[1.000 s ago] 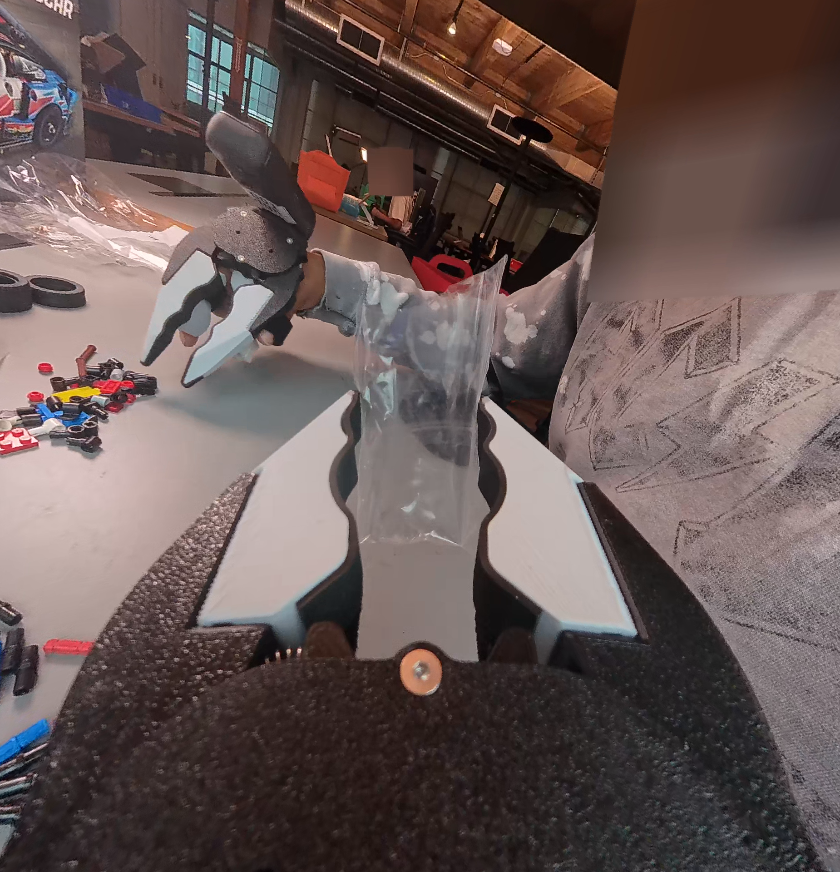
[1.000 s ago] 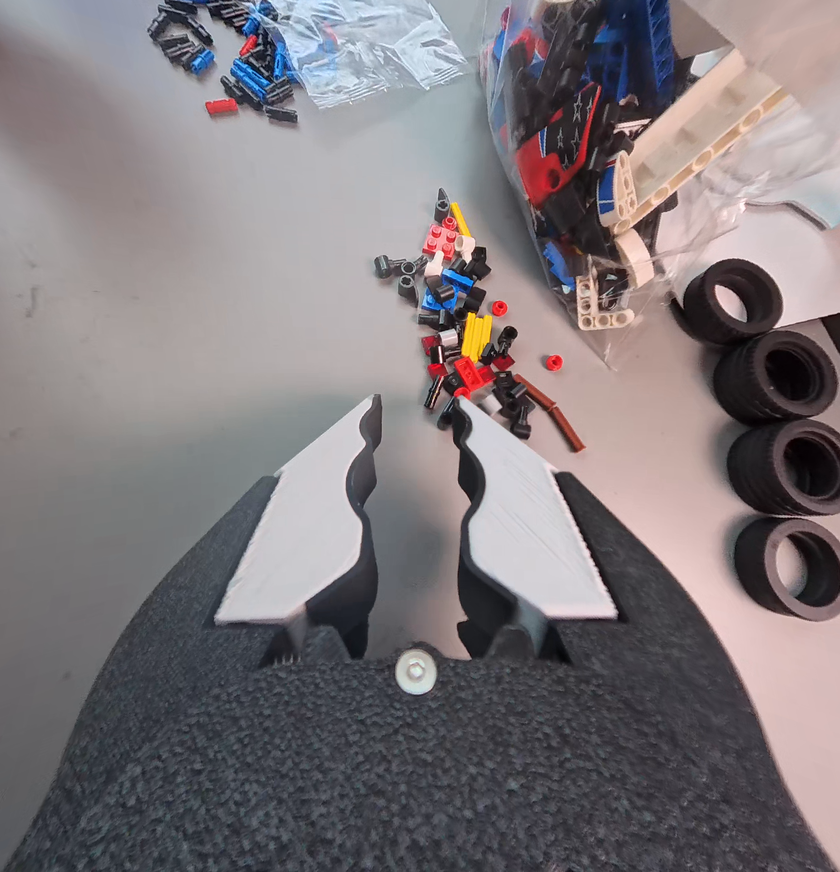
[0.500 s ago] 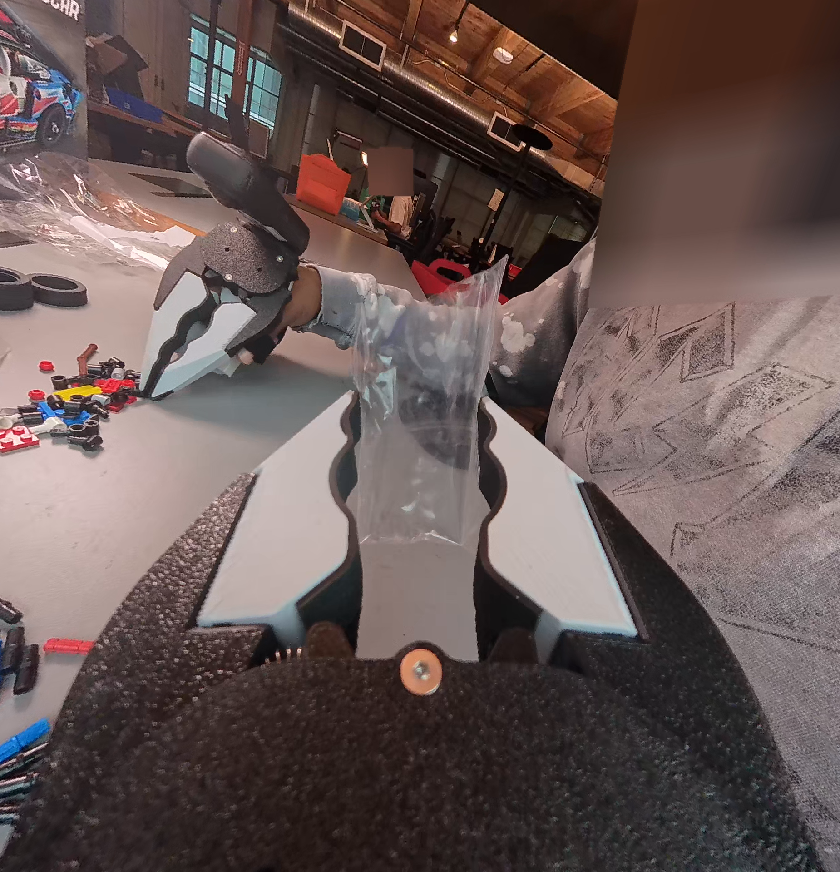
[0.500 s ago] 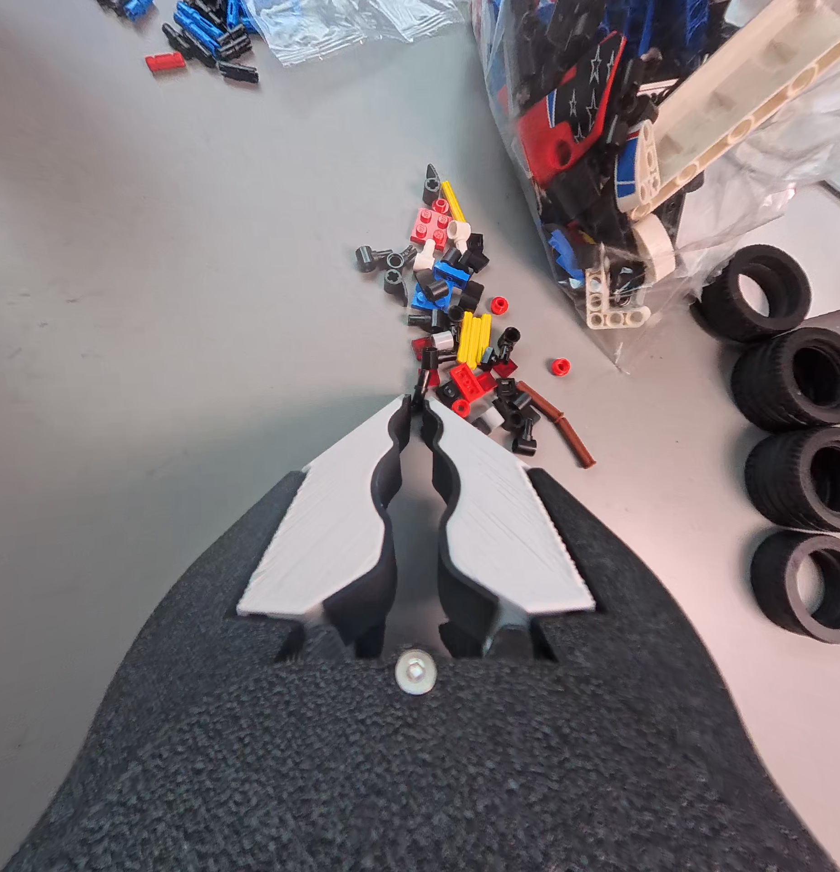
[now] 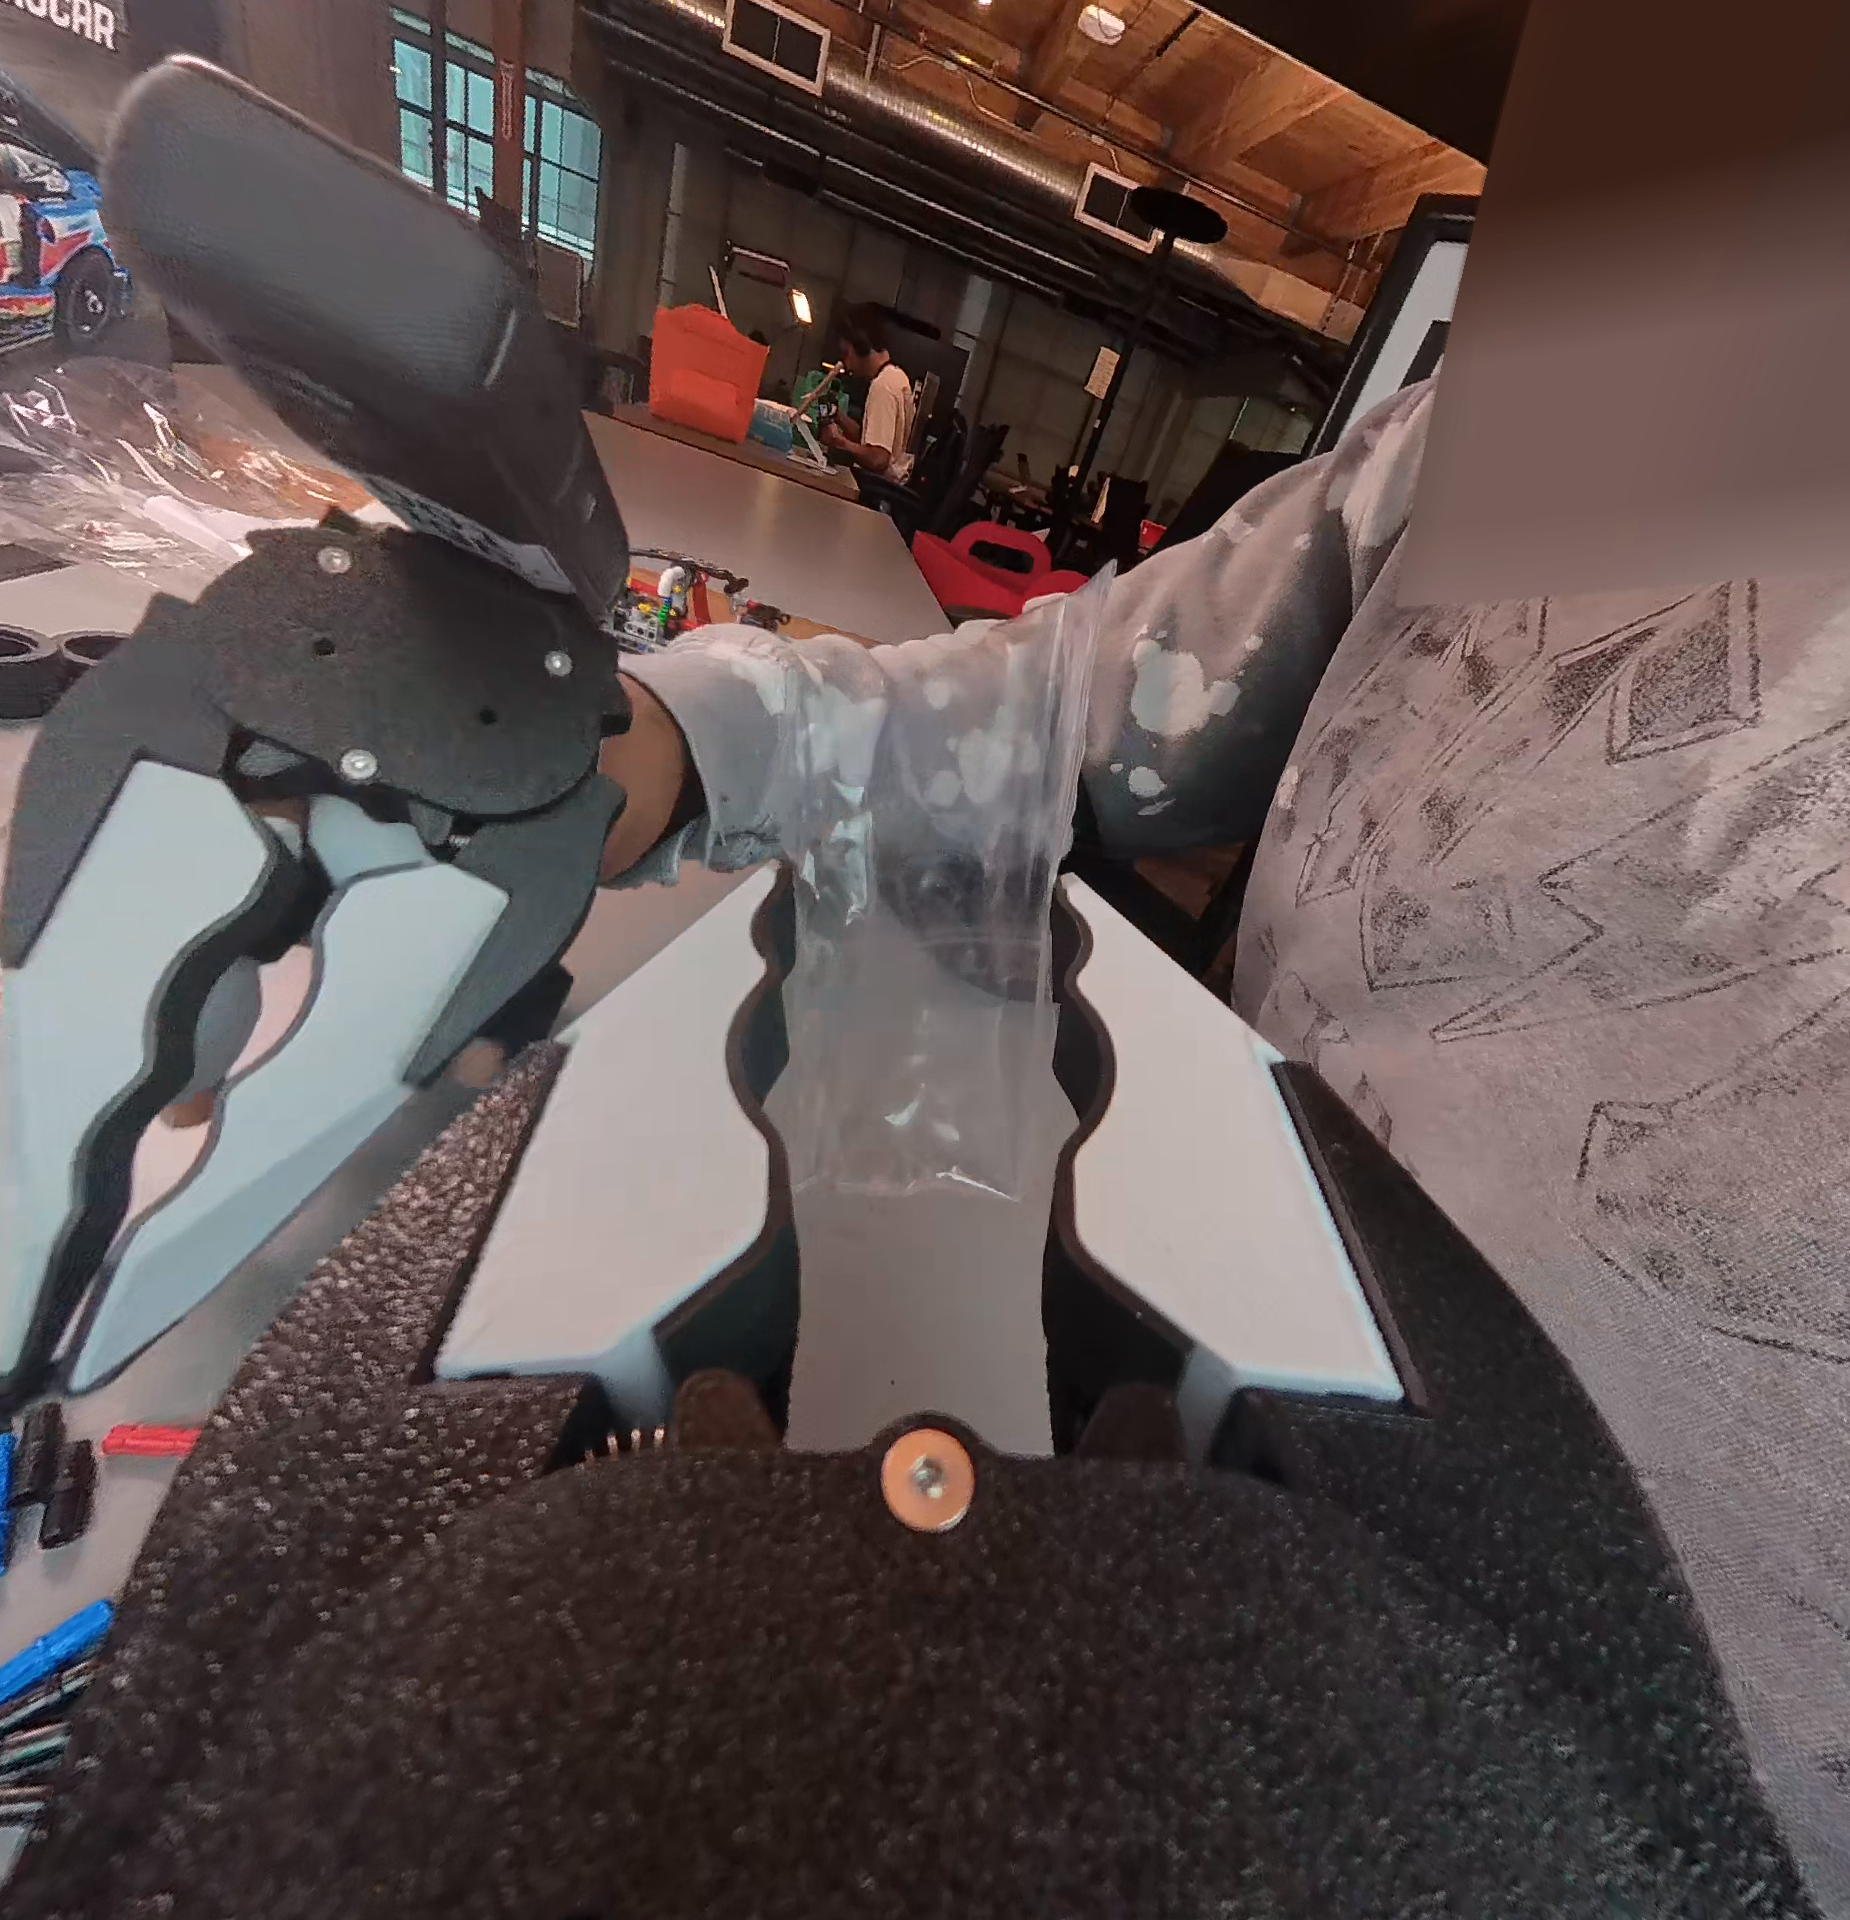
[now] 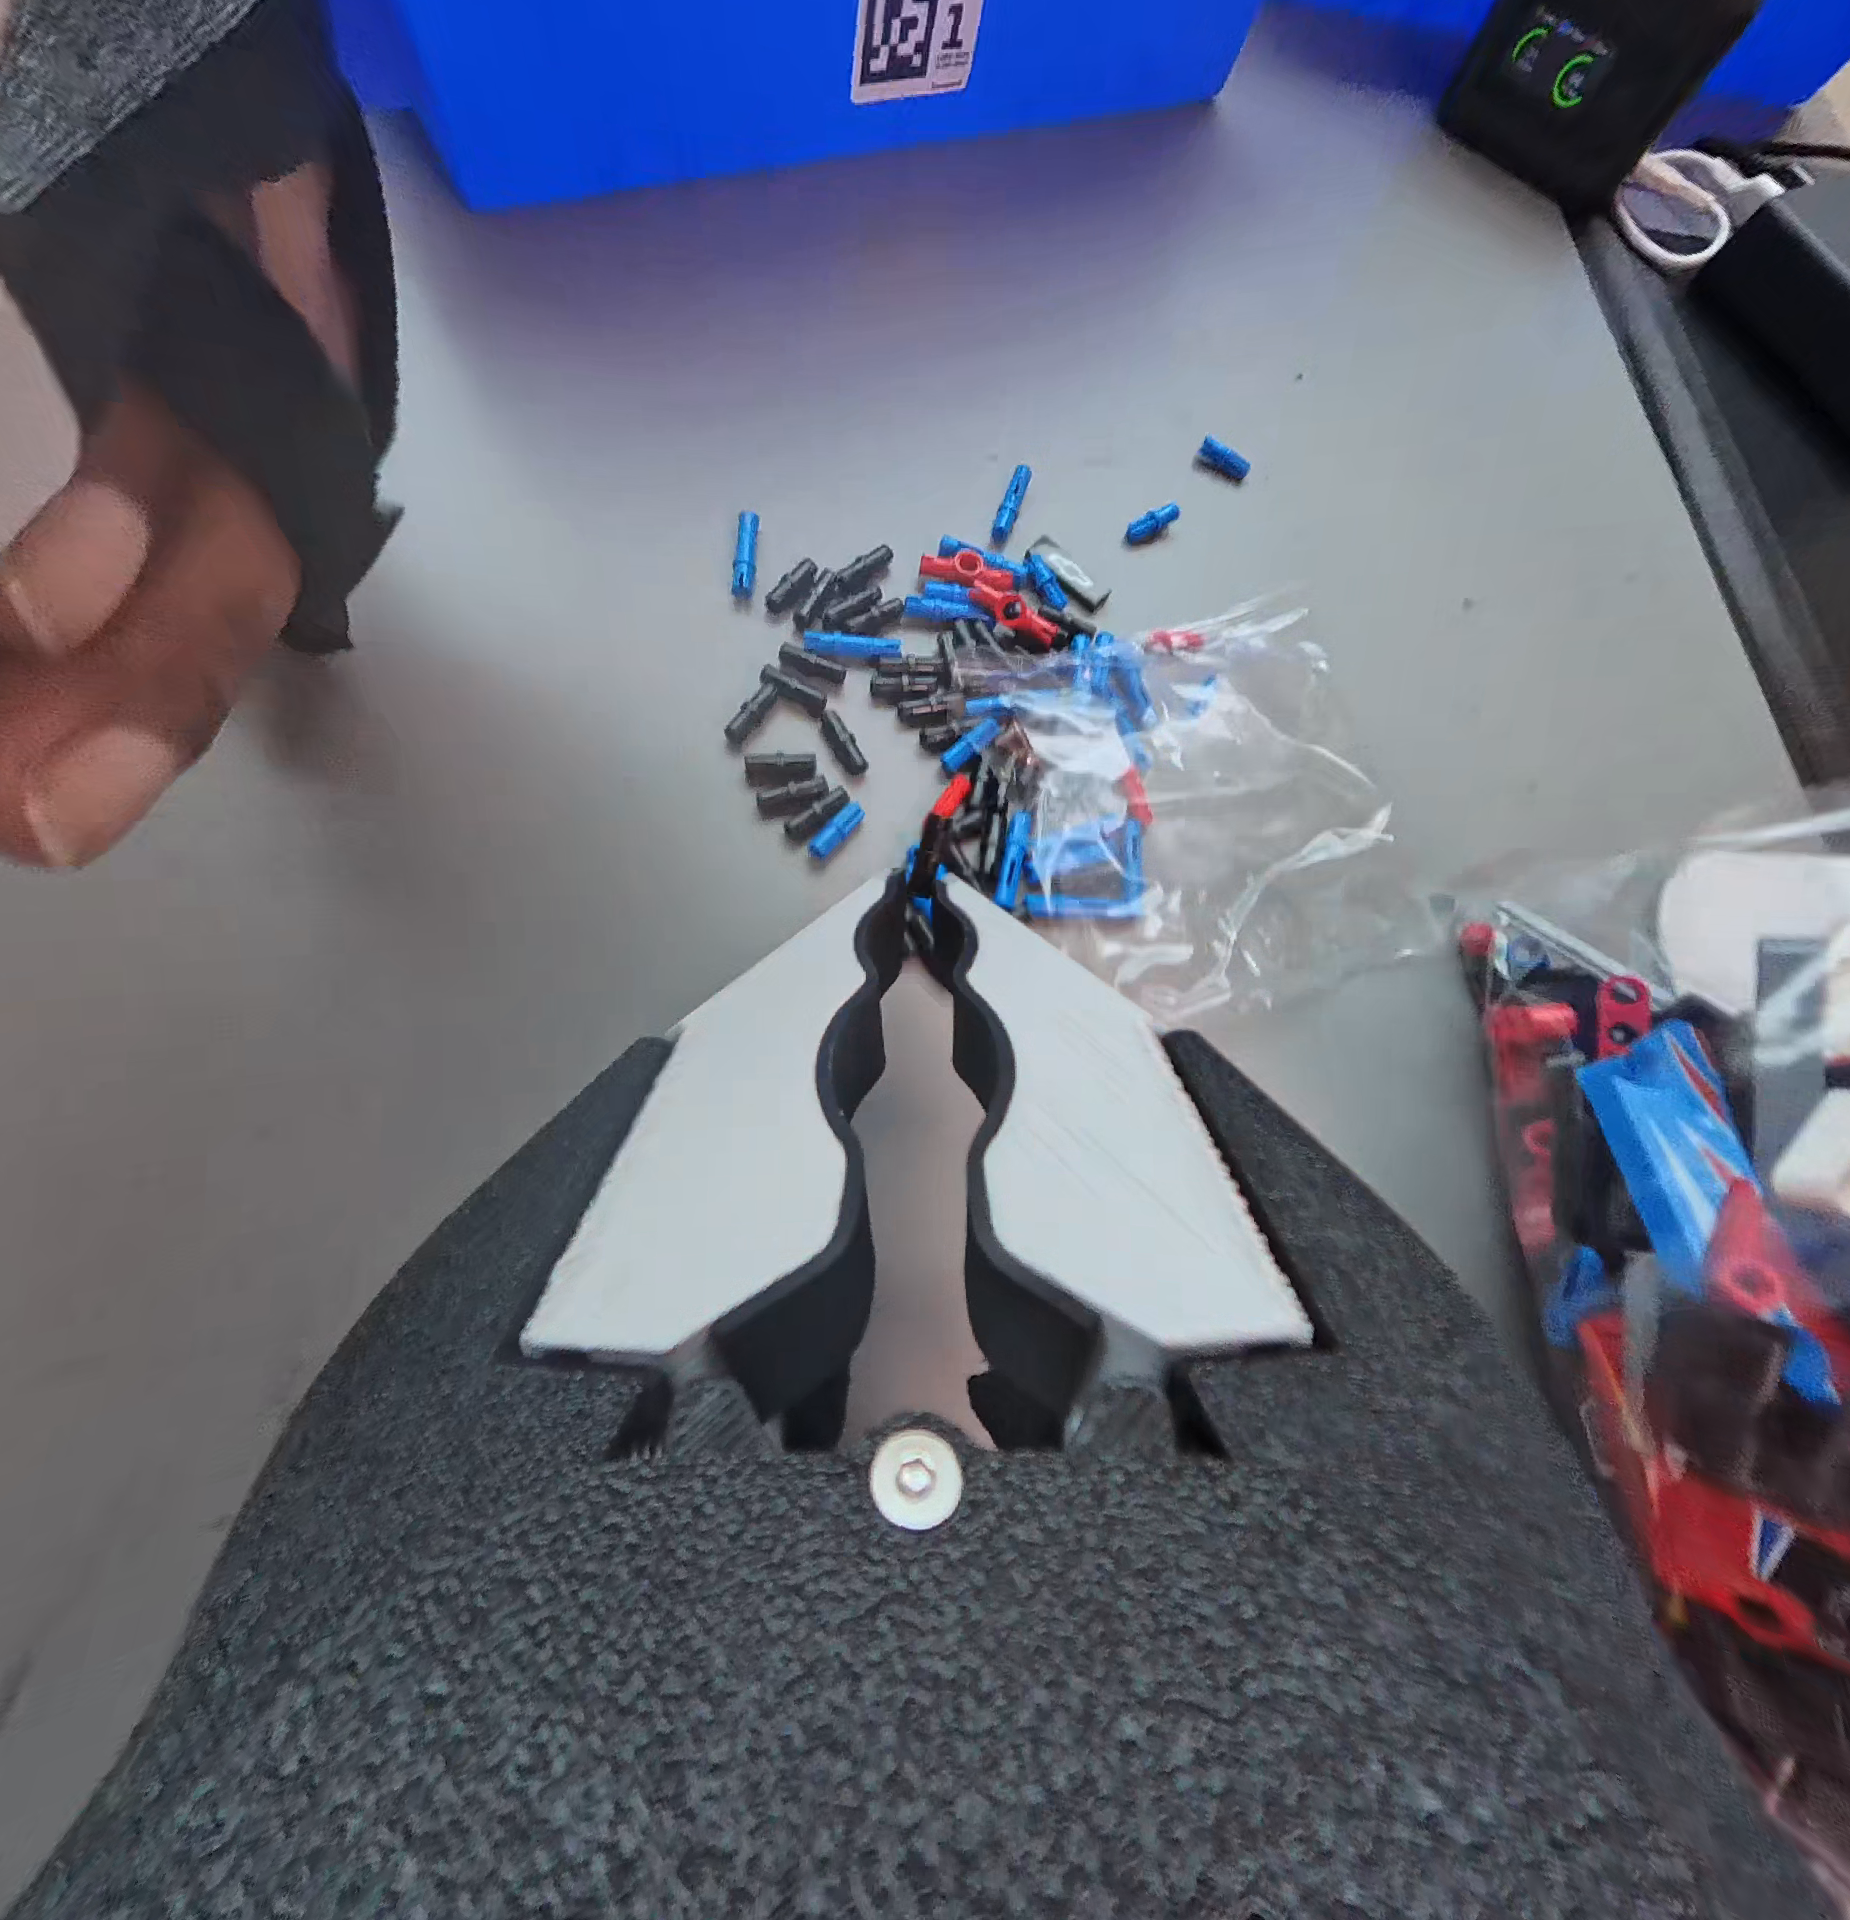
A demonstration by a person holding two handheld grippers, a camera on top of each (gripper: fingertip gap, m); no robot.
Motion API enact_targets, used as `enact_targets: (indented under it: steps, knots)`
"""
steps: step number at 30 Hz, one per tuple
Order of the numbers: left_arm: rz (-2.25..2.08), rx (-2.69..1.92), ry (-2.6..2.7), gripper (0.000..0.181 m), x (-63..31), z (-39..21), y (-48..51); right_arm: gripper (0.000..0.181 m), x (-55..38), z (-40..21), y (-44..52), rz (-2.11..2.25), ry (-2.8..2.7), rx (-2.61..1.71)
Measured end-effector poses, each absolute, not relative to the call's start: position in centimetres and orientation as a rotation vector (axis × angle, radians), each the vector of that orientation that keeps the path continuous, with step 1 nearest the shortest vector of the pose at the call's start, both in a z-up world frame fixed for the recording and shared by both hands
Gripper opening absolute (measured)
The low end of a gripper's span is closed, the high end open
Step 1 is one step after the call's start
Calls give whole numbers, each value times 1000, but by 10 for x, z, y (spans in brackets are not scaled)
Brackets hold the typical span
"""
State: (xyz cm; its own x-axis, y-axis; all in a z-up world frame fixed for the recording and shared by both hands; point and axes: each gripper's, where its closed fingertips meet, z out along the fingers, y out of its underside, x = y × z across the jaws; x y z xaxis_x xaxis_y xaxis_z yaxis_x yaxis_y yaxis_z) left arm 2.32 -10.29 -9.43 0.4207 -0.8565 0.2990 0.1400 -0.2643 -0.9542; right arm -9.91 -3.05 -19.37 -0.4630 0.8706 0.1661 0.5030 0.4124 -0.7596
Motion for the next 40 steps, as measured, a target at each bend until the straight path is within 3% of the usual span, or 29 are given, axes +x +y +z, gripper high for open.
enact_targets:
  steps: [5, 8, 17, 18, 20, 23, 25, 29, 36, 40]
  knots:
    - [-1090, -1539, 659, 46, 22, -94, -104, 27, -111, -187, -42, 922, -2069, -1125]
    - [-1085, -1542, 677, 46, 25, -95, -105, 30, -97, -179, -31, 947, -2018, -1145]
    - [-1080, -1542, 706, 47, 31, -96, -108, 24, -22, -173, 38, 829, -1794, -1327]
    - [-1080, -1540, 703, 47, 31, -96, -108, 22, -13, -172, 45, 813, -1760, -1343]
    - [-1081, -1534, 697, 47, 31, -95, -108, 0, 5, -168, 57, 789, -1710, -1349]
    - [-1082, -1534, 693, 46, 32, -95, -107, 0, 24, -161, 68, 792, -1640, -1388]
    - [-1086, -1533, 692, 46, 32, -95, -107, 0, 28, -146, 77, 802, -1547, -1379]
    - [-1092, -1535, 687, 46, 33, -95, -106, 19, 25, -91, 102, 783, -1404, -1312]
    - [-1093, -1532, 697, 46, 35, -95, -108, 10, -8, 39, 145, 727, -1300, -1123]
    - [-1086, -1535, 706, 46, 37, -95, -109, 5, -63, 59, 161, 591, -1631, -1111]
